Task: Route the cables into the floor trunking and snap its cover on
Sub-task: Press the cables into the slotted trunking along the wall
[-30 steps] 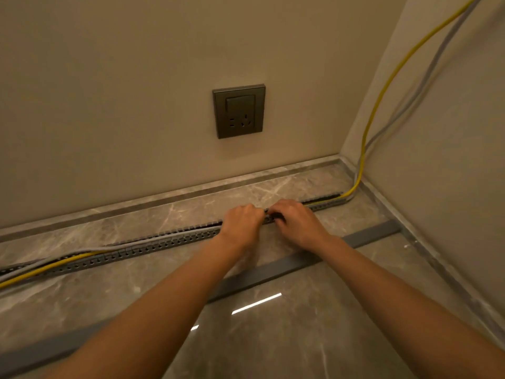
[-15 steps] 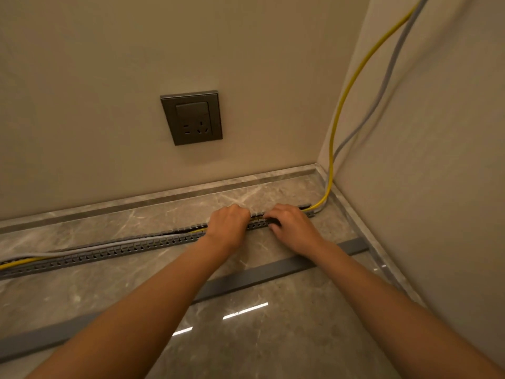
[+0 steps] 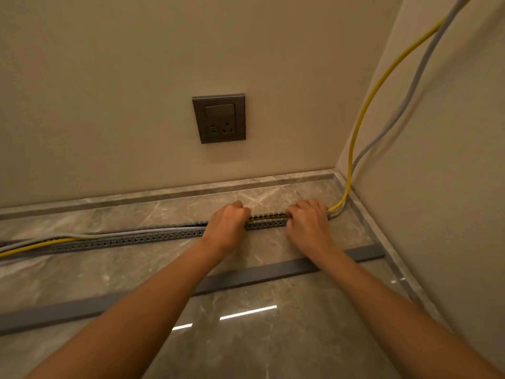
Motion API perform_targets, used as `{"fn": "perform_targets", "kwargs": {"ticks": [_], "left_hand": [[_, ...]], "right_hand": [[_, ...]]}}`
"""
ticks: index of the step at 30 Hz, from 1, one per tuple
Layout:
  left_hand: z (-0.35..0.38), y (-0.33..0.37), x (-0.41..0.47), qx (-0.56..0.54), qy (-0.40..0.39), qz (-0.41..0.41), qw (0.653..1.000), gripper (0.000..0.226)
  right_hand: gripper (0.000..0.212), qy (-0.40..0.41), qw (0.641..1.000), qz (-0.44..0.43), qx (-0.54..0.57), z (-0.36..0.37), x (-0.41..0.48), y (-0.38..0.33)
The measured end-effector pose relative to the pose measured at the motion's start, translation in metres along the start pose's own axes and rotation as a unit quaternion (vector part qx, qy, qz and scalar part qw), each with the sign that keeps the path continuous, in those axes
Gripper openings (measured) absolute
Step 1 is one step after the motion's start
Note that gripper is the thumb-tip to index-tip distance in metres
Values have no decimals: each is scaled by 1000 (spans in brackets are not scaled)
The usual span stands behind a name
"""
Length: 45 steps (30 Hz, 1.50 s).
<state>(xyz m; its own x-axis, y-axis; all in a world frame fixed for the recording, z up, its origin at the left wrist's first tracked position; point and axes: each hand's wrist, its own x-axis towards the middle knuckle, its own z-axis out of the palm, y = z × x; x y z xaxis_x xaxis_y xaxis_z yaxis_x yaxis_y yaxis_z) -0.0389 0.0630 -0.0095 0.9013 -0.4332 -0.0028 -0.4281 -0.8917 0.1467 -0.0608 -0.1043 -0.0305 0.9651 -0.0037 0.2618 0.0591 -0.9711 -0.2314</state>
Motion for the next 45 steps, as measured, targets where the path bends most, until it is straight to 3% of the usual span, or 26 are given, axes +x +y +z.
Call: {"fn": "perform_targets", "kwargs": {"ticks": [9,11,17,21,27,32,37,45], "left_hand": [[-24,-105,-56,-6,10,-148,989,23],[-27,-130,-71,-8,12,-147,989,22],[-36,-208,-110,13,-12,-119,993,25],[-40,-246,-125,19,18,-75,997,22],[-45,-277,-129,47,-21,-39,998,20],[-49,-281,-119,17,-66,24,997,18],[-39,-280,-123,39,-58,77,995,26],[-37,-268,-114,-35,-83,43,995,26]], "right_hand": [[25,-69,992,-75,73,28,4,-111],[28,-109,988,-81,71,34,6,-143],[28,-123,989,-63,60,57,3,-240],[29,-120,992,-12,39,67,2,-281],[32,-74,995,29,57,72,-11,-292],[42,-114,993,12,23,71,-9,-294],[38,-103,993,15,46,69,-7,-289],[35,-123,990,3,66,71,0,-279]]}}
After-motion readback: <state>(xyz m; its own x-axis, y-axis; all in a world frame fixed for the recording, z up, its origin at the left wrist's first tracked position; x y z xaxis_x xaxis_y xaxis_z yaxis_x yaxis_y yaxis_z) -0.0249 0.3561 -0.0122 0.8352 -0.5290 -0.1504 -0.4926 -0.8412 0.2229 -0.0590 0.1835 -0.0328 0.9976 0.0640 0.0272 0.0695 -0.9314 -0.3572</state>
